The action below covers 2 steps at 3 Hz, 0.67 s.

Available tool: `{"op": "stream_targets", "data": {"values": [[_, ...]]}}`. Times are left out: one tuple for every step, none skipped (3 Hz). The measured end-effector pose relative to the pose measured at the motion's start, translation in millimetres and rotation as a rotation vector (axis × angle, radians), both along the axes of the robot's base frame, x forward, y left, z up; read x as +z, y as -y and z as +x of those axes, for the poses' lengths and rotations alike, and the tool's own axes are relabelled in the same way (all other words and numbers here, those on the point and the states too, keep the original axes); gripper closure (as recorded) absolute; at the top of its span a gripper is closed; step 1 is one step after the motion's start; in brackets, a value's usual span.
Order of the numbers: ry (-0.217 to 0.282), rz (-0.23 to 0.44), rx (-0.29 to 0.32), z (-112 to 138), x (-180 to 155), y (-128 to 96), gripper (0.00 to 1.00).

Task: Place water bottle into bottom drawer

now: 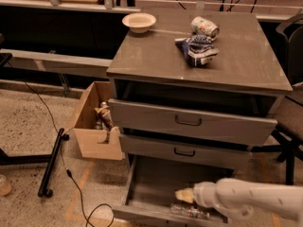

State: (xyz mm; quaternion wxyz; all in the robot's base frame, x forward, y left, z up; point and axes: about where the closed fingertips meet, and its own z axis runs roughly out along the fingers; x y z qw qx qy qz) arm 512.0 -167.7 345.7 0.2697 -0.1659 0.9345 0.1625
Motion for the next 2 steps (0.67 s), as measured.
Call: {"op": "stream_targets", "data": {"values": [[0.033,0.038,-0.126,-38.0,32.0,24.5,0.59],[0.057,0.059,-0.302,-76.8,61.1,61.8,0.72]]}}
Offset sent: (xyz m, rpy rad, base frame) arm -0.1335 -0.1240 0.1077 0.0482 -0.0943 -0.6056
